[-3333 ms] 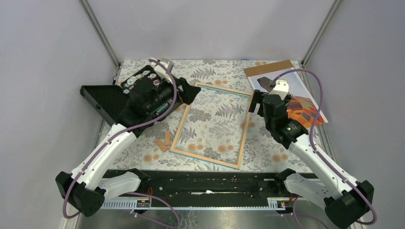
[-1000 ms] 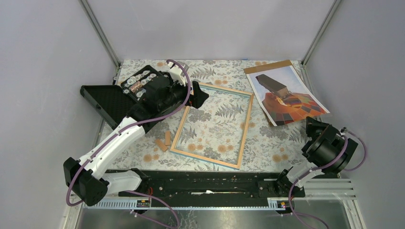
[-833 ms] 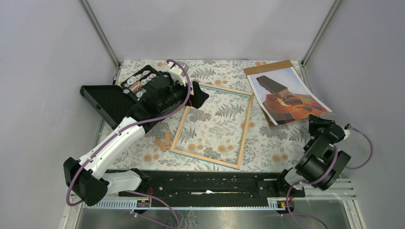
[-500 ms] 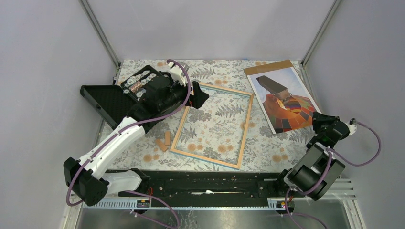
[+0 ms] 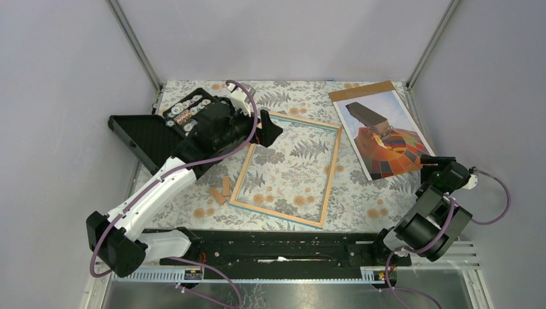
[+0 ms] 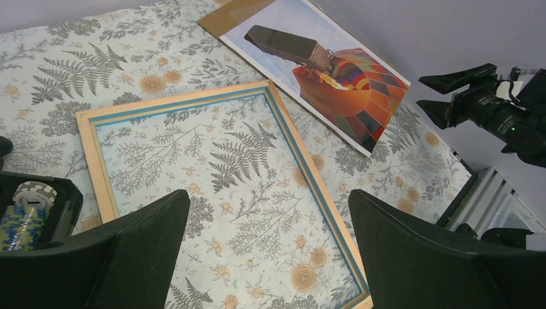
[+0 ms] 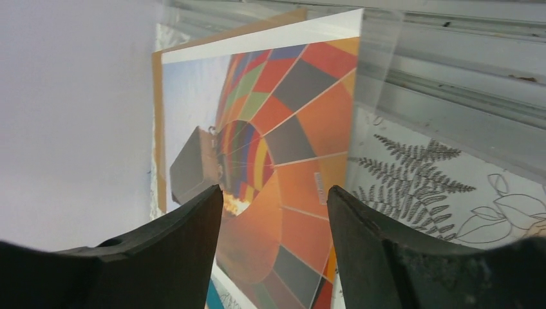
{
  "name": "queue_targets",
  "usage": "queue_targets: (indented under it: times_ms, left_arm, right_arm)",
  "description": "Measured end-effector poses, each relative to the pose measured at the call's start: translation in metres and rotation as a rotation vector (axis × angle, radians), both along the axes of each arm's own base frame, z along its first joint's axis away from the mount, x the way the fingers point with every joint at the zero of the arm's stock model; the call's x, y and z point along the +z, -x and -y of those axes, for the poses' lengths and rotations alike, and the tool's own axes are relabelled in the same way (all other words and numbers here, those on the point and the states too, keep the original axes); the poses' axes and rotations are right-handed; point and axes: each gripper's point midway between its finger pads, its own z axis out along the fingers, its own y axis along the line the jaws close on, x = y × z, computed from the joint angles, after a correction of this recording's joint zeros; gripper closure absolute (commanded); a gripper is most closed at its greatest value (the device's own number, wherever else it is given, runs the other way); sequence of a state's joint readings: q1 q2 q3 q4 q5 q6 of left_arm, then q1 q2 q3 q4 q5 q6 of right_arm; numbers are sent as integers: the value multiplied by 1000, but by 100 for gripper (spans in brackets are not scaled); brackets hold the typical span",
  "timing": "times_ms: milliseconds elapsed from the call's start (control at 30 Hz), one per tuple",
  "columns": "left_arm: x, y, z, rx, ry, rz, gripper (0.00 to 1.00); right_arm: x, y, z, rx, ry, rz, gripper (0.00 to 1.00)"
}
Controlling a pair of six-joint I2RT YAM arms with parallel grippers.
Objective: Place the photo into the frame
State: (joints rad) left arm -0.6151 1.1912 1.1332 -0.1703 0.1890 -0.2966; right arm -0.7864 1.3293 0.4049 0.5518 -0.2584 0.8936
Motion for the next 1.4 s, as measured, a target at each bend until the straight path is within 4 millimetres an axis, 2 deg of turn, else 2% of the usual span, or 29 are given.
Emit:
queue_targets:
  times_ms: [100, 267, 533, 800, 1000, 1267, 1400]
  left_arm:
    - [-2, 0, 2, -9, 1, -9, 1]
    - [-3, -1, 4, -11, 2, -17, 1]
    - [-6, -2, 5, -11, 0, -23, 1]
    - [-19, -7, 8, -11, -20, -52, 1]
    - [-24, -8, 10, -14, -26, -62, 1]
    - [-23, -8, 10, -14, -26, -62, 1]
    - [-23, -8, 10, -14, -26, -62, 1]
  right_arm:
    - [-13, 2, 4, -19, -15, -38, 29]
    - [-47, 4, 3, -28, -83, -99, 29]
    - [-48, -11, 15, -36, -57, -23, 30]
    - [-47, -24, 18, -22, -56, 54, 35]
    - [-40, -27, 16, -5, -63, 79, 35]
    - [3, -26, 13, 12, -10, 133, 33]
    - [10, -29, 16, 12, -5, 140, 33]
